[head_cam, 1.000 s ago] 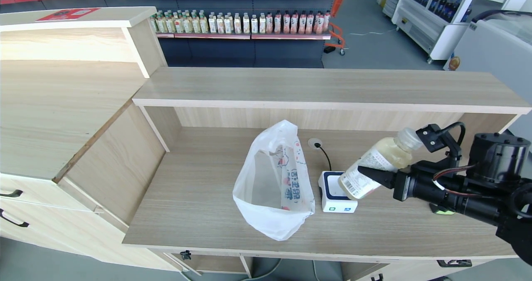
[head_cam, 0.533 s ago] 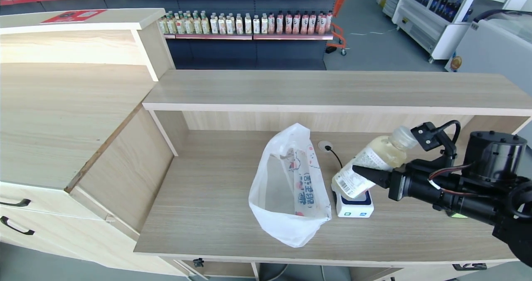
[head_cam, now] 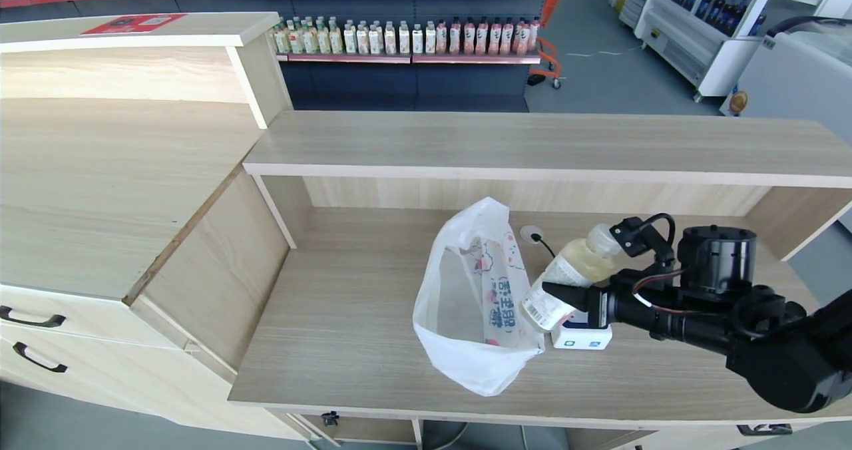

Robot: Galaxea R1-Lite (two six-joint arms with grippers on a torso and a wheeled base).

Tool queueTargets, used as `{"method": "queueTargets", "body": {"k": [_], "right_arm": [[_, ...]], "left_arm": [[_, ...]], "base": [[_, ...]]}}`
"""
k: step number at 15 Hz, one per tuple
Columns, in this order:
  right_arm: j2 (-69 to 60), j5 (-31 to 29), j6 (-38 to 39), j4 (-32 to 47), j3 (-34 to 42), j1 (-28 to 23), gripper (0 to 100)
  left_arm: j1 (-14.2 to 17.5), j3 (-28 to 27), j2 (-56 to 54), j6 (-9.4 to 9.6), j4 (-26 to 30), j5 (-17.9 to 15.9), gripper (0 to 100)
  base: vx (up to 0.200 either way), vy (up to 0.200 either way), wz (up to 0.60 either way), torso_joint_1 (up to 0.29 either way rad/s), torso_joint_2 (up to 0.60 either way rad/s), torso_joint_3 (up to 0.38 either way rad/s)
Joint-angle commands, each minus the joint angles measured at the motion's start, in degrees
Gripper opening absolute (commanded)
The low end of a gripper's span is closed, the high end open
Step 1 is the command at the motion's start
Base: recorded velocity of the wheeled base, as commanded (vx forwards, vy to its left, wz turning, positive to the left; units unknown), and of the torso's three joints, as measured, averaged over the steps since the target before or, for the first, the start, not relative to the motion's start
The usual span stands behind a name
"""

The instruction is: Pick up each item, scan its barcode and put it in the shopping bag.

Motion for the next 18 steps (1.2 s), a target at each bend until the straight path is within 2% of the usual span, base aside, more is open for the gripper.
{"method": "queueTargets", "body": {"k": [1, 5, 11, 15, 18], "right_arm": [[5.15, 0.08, -2.29, -0.06, -1.28, 1.08, 0], [11.66, -0.09, -7.48, -3.31, -4.18, 3.89, 0], [22.12, -3.61, -17.06, -8.06, -9.99, 6.88, 0], [27.21, -3.79, -18.02, -14.83, -11.30, 9.52, 0], [29.23, -3.79, -18.81, -17.03, -12.97, 9.70, 0]], "left_arm": [[0.01, 0.00, -0.02, 0.00, 0.00, 0.04, 100], [0.01, 0.00, -0.02, 0.00, 0.00, 0.04, 100], [0.01, 0.00, -0.02, -0.09, 0.00, 0.04, 100], [0.01, 0.00, -0.02, 0.00, 0.00, 0.04, 100], [0.01, 0.00, -0.02, 0.00, 0.00, 0.04, 100]], "base": [[0.000, 0.000, 0.00, 0.000, 0.00, 0.000], [0.000, 0.000, 0.00, 0.000, 0.00, 0.000], [0.000, 0.000, 0.00, 0.000, 0.00, 0.000], [0.000, 0.000, 0.00, 0.000, 0.00, 0.000], [0.000, 0.000, 0.00, 0.000, 0.00, 0.000]]}}
